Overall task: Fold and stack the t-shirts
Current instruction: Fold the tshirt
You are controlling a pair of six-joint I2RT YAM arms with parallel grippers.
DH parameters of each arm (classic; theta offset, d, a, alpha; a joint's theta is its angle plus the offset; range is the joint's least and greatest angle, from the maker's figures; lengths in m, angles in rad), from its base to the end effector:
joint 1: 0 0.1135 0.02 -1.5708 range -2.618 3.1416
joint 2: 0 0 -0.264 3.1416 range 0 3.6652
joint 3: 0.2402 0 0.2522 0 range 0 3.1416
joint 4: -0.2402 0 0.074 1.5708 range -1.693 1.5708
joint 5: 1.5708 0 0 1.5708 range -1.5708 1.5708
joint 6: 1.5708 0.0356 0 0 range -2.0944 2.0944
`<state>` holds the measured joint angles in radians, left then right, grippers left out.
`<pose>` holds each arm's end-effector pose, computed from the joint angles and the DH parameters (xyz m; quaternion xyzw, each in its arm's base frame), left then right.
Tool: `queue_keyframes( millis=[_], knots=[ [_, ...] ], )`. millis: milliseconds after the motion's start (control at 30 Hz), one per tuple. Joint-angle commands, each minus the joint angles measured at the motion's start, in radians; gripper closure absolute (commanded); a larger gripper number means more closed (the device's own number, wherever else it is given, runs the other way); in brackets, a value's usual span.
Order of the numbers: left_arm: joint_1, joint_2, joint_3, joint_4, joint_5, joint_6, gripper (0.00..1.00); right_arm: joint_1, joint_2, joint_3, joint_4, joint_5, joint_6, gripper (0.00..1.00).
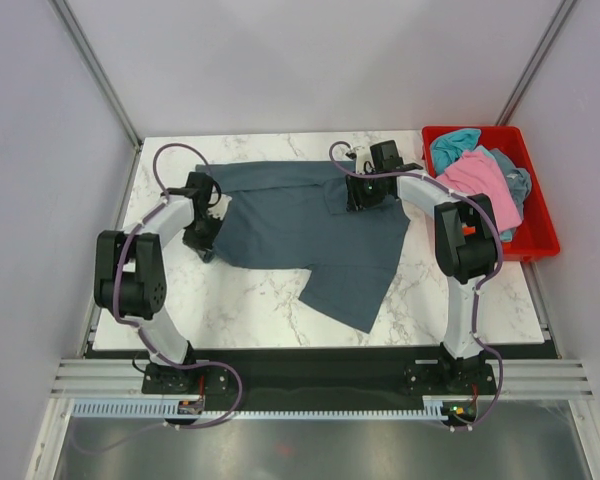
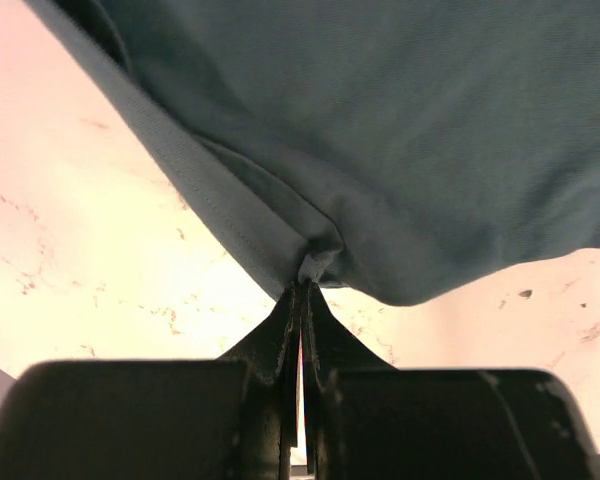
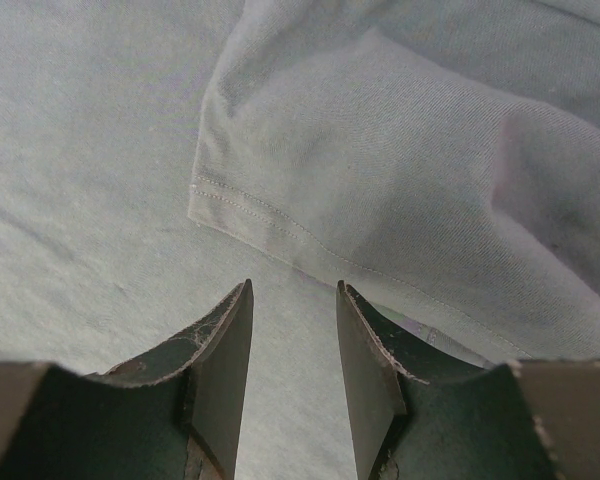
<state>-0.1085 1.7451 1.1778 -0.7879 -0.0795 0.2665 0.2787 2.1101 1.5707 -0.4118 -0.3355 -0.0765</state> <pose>0.3264 -0.0327 0.1855 0.1810 0.9768 0.0479 0.1041 0.4381 0.1376 0.1781 -0.2160 0.9153 0.1885 0.2830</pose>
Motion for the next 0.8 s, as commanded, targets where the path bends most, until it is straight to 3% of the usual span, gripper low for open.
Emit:
queue_keyframes(
  millis=[0, 400, 433, 567, 767],
  knots=[
    [0.033, -0.042, -0.013, -0.004, -0.019, -0.027, 0.98, -0.001, -0.044, 0.002, 0.007, -0.019, -0.012, 0.53],
    [0.093, -0.148, -0.075, 0.004, -0.097, -0.030, 0.96, -0.001, -0.042, -0.003, 0.007, -0.034, 0.001, 0.52],
    [0.095, -0.159, -0.075, 0.006, -0.130, -0.030, 0.38, -0.003, -0.045, -0.001, 0.007, -0.033, 0.003, 0.52],
    [0.095, -0.191, -0.020, -0.034, -0.077, 0.000, 0.24, -0.001, -0.061, -0.011, 0.007, -0.022, -0.002, 0.51],
    [0.090, -0.145, 0.124, -0.045, -0.055, -0.007, 0.23, -0.024, -0.107, -0.026, 0.018, 0.013, 0.003, 0.51]
  ],
)
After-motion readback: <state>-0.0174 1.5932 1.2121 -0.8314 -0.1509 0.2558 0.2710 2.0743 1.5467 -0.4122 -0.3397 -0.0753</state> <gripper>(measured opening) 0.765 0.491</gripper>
